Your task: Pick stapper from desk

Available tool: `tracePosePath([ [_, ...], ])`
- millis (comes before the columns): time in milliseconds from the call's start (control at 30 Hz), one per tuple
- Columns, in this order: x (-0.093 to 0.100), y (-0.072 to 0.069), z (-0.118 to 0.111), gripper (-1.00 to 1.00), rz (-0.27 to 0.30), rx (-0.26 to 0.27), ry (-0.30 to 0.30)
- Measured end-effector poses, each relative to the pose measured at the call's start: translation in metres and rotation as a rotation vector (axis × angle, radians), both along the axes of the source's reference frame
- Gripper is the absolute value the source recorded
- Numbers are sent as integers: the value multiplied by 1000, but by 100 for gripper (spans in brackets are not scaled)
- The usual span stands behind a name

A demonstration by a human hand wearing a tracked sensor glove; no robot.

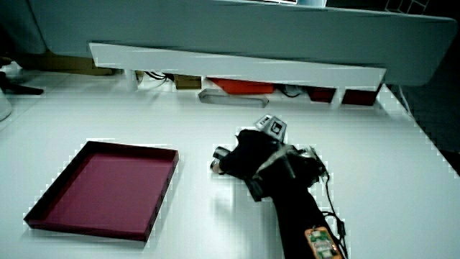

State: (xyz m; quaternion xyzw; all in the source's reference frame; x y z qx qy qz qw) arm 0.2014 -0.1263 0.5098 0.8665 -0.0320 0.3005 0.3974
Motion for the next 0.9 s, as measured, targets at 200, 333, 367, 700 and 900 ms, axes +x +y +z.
tracePosePath([
  [200,0,1,1,0,29,52,-21],
  [333,-1,0,-3,18,43,106,-37],
  [367,0,0,-2,24,53,113,-45],
  [700,3,-1,0,82,70,143,-79],
  [900,2,0,-6,100,83,244,-51],
])
